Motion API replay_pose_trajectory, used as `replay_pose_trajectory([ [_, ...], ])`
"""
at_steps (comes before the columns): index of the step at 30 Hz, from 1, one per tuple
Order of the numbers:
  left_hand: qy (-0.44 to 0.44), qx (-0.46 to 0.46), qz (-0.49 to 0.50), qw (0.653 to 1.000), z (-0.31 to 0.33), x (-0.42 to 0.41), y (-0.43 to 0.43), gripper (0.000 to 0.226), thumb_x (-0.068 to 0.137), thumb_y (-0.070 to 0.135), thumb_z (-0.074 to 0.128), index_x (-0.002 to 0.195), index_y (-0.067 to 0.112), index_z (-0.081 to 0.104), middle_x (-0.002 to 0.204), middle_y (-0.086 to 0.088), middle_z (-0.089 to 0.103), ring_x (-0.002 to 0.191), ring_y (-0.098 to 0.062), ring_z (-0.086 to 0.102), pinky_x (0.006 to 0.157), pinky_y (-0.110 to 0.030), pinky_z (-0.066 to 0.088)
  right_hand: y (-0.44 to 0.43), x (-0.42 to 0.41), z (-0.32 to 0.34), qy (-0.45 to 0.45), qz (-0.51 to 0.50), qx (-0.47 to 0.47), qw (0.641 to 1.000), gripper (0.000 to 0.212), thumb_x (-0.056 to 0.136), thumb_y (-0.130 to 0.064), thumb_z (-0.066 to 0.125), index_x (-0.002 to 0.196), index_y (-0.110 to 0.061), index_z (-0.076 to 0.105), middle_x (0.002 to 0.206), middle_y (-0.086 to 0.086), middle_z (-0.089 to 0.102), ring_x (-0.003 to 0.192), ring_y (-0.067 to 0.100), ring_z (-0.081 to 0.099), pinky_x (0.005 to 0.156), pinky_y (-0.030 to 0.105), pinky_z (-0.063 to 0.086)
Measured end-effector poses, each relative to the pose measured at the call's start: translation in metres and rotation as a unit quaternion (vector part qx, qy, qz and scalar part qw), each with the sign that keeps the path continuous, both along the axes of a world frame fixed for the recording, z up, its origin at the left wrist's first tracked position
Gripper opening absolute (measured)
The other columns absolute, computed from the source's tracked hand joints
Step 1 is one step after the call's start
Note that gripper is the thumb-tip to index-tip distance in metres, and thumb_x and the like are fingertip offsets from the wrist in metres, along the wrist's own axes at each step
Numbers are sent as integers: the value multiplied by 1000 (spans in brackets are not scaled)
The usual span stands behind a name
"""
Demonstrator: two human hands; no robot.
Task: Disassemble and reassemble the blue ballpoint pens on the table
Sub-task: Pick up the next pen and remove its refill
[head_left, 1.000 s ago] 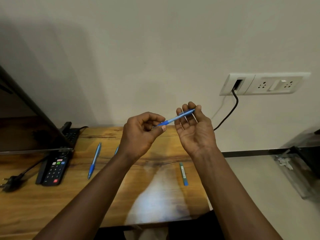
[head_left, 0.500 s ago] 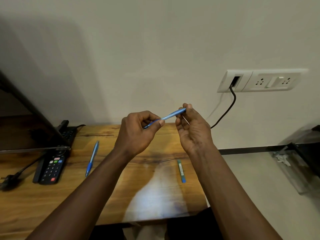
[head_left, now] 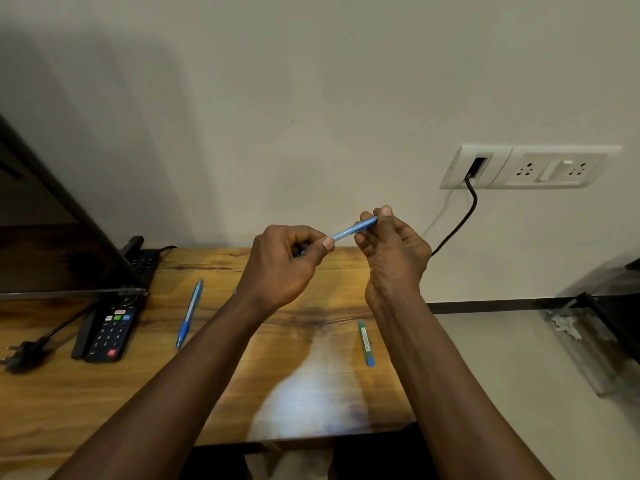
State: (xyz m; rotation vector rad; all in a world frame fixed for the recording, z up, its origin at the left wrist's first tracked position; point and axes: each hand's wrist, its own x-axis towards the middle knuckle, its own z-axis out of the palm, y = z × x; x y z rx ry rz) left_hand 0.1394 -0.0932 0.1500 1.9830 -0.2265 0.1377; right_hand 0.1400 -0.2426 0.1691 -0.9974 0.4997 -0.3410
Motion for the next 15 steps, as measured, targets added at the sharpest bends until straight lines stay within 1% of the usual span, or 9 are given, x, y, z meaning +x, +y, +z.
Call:
replay_pose_trajectory([
  [3,-22,19,5,1000,0,-2,4,13,98,28,71,96,20,82,63,15,64,60,-3,55,59,-25,45,2,-1,0,10,-5,2,1000,19,96,-25,70,98,-6,71,80,6,79,77,19,77,66,25,61],
  [5,-27,24,2,999,0,-3,8,13,98,29,72,96,21,82,63,11,64,58,-4,54,57,-27,45,2,0,0,11,2,16,1000,26,97,-27,68,103,-3,69,82,10,79,75,19,77,63,25,60],
  [7,-26,19,0,999,0,-4,11,12,98,29,72,94,22,81,64,9,64,58,-5,53,57,-31,47,1,-1,1,5,23,33,999,28,97,-29,68,103,-2,67,84,12,79,75,19,77,63,25,59],
  [11,-26,18,14,999,-1,-4,17,12,98,29,71,96,22,81,68,6,68,61,-8,58,60,-39,53,1,-2,3,-14,71,67,995,21,99,-25,65,99,-4,67,91,14,79,86,24,78,69,28,61],
  [13,-25,18,21,999,-2,-4,19,13,98,29,71,97,22,81,70,7,69,64,-12,61,63,-44,57,3,-2,4,-15,85,99,991,15,100,-18,63,97,-3,66,91,17,78,87,27,77,71,29,62],
  [15,-24,13,26,999,-3,-4,22,13,99,29,70,98,22,81,70,7,69,67,-15,63,64,-47,58,3,-2,4,-5,97,142,985,10,100,-10,61,100,-1,65,89,19,77,84,27,77,71,30,62],
])
